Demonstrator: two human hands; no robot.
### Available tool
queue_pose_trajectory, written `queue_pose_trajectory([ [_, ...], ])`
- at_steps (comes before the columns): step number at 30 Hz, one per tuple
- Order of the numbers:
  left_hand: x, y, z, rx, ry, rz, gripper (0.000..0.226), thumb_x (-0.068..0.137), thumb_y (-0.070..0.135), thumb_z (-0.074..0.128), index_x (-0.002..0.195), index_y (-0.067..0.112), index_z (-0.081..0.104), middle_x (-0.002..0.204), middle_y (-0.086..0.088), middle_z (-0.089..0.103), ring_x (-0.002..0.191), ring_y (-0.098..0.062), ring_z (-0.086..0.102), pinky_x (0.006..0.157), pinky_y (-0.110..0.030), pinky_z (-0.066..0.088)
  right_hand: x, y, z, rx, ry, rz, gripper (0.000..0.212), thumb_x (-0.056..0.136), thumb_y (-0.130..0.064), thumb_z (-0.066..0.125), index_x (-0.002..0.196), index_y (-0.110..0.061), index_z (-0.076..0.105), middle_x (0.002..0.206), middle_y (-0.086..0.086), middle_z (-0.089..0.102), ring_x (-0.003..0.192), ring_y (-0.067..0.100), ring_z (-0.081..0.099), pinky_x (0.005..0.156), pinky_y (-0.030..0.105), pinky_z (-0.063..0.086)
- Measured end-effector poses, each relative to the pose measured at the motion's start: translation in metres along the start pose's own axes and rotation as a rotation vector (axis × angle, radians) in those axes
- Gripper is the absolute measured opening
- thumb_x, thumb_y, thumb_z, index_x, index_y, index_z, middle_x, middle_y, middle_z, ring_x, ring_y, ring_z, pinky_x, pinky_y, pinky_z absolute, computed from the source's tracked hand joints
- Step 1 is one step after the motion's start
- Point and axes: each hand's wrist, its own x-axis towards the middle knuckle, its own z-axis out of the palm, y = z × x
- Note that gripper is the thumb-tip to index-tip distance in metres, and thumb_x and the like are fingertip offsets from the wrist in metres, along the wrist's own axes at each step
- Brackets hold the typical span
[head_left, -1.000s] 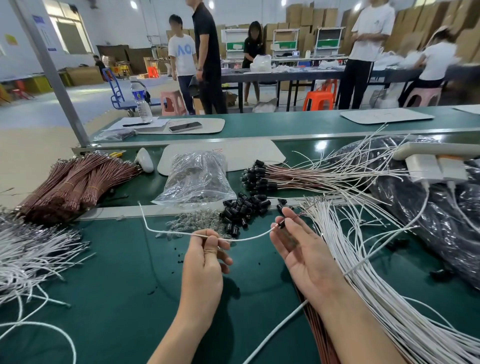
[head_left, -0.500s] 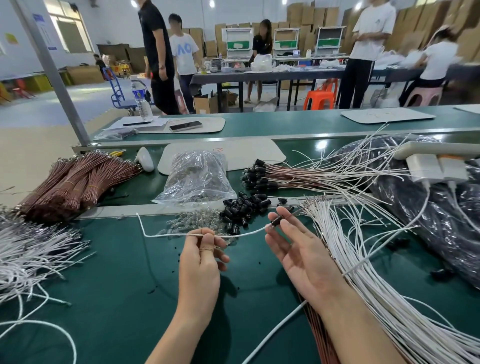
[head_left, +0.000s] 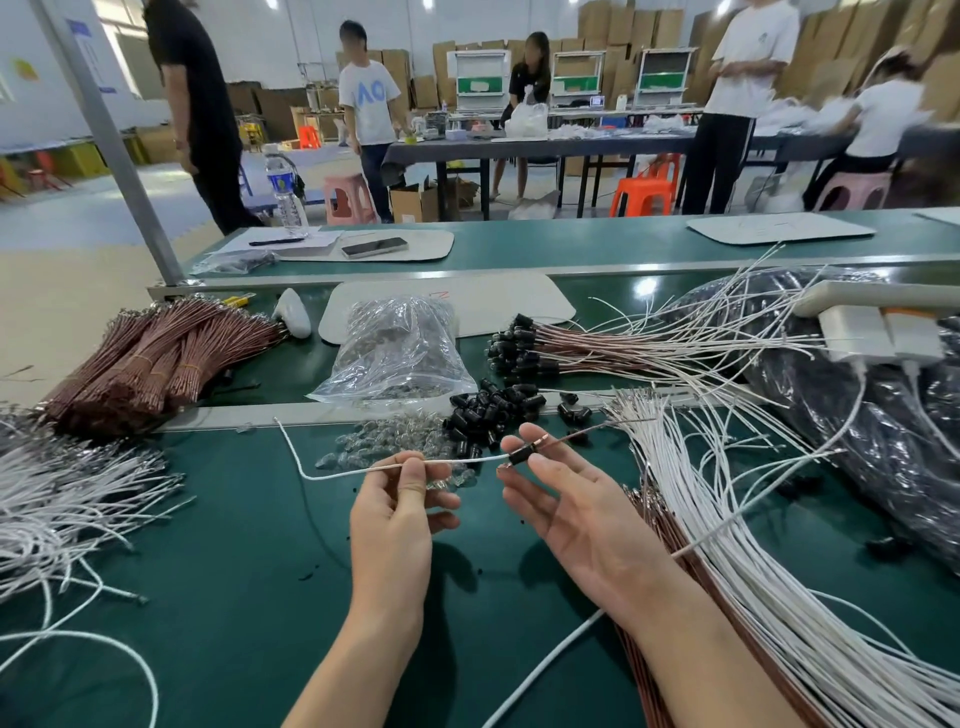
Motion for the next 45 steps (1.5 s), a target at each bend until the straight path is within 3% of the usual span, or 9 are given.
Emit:
queue_pose_trajectory([
  [7, -0.010, 0.001, 0.006, 0.015, -0.195, -0.031, 0.015, 0.097, 0.020, 0.063, 0.093, 0.027, 0.075, 0.092, -0.004, 0.075, 0.075, -0.012, 0.069, 0.059, -0.025, 0.056, 0.001, 0.005, 0.003, -0.122, -0.021, -0.013, 0.035, 0.082, -0.014, 0.067, 0.117, -0.015, 0.068, 0.122, 0.007, 0.073, 0.099, 0.020, 0.073, 0.084, 0.031, 0.060],
  [11, -0.013, 0.003, 0.007, 0.020, -0.239, -0.034, 0.019, 0.097, 0.019, 0.063, 0.091, 0.032, 0.075, 0.091, -0.002, 0.075, 0.077, -0.011, 0.069, 0.060, -0.025, 0.056, 0.001, 0.007, 0.002, -0.171, -0.013, -0.021, 0.030, 0.079, -0.015, 0.070, 0.107, -0.018, 0.077, 0.116, 0.007, 0.075, 0.096, 0.019, 0.074, 0.076, 0.029, 0.060],
  [17, -0.015, 0.002, 0.007, 0.031, -0.230, -0.028, 0.015, 0.096, 0.020, 0.065, 0.092, 0.030, 0.075, 0.090, -0.003, 0.075, 0.076, -0.015, 0.071, 0.061, -0.026, 0.057, 0.001, 0.011, 0.003, -0.252, -0.006, -0.028, 0.031, 0.071, -0.020, 0.076, 0.101, -0.025, 0.081, 0.091, 0.004, 0.074, 0.080, 0.013, 0.071, 0.072, 0.026, 0.059],
  [21, -0.014, 0.000, 0.008, 0.017, -0.201, -0.021, 0.009, 0.094, 0.024, 0.065, 0.098, 0.020, 0.073, 0.088, -0.007, 0.075, 0.076, -0.018, 0.072, 0.059, -0.025, 0.057, 0.000, 0.014, 0.004, -0.259, 0.005, -0.041, 0.032, 0.070, -0.023, 0.078, 0.102, -0.025, 0.080, 0.098, 0.010, 0.075, 0.091, 0.022, 0.072, 0.074, 0.028, 0.059],
  [28, -0.013, 0.003, 0.008, 0.011, -0.163, 0.025, 0.027, 0.086, 0.034, 0.066, 0.101, 0.012, 0.072, 0.088, -0.005, 0.076, 0.077, -0.017, 0.074, 0.060, -0.024, 0.057, 0.002, 0.013, 0.008, -0.243, 0.067, -0.027, 0.017, 0.078, -0.030, 0.072, 0.090, -0.025, 0.082, 0.101, 0.007, 0.078, 0.091, 0.020, 0.075, 0.067, 0.025, 0.058],
  [34, -0.013, 0.004, 0.009, -0.116, -0.204, -0.077, 0.028, 0.088, 0.030, 0.067, 0.105, 0.008, 0.070, 0.098, -0.012, 0.077, 0.089, -0.026, 0.076, 0.066, -0.024, 0.059, 0.003, 0.015, 0.006, -0.303, 0.106, -0.061, 0.014, 0.085, -0.031, 0.071, 0.093, -0.022, 0.081, 0.110, 0.013, 0.076, 0.105, 0.032, 0.072, 0.080, 0.036, 0.060],
  [38, -0.013, 0.005, 0.010, -0.252, -0.206, -0.152, 0.028, 0.085, 0.029, 0.069, 0.101, 0.007, 0.071, 0.105, -0.014, 0.076, 0.097, -0.029, 0.074, 0.073, -0.026, 0.059, 0.001, 0.015, 0.006, -0.340, 0.108, -0.064, 0.012, 0.095, -0.022, 0.067, 0.096, -0.018, 0.078, 0.104, 0.012, 0.077, 0.090, 0.021, 0.074, 0.069, 0.027, 0.058],
  [42, -0.012, 0.008, 0.012, -0.430, -0.206, -0.257, 0.016, 0.085, 0.022, 0.067, 0.088, 0.009, 0.076, 0.107, -0.018, 0.075, 0.091, -0.026, 0.075, 0.069, -0.025, 0.060, 0.000, 0.015, 0.007, -0.365, 0.075, -0.076, 0.014, 0.093, -0.024, 0.069, 0.098, -0.016, 0.079, 0.103, 0.011, 0.077, 0.086, 0.017, 0.073, 0.068, 0.026, 0.057],
  [45, -0.012, 0.009, 0.012, -0.504, -0.204, -0.315, 0.025, 0.086, 0.020, 0.066, 0.100, 0.000, 0.067, 0.109, -0.020, 0.075, 0.088, -0.025, 0.076, 0.068, -0.026, 0.061, -0.001, 0.015, 0.008, -0.367, 0.057, -0.090, 0.013, 0.093, -0.025, 0.068, 0.096, -0.023, 0.080, 0.100, 0.006, 0.077, 0.087, 0.015, 0.072, 0.069, 0.025, 0.057],
])
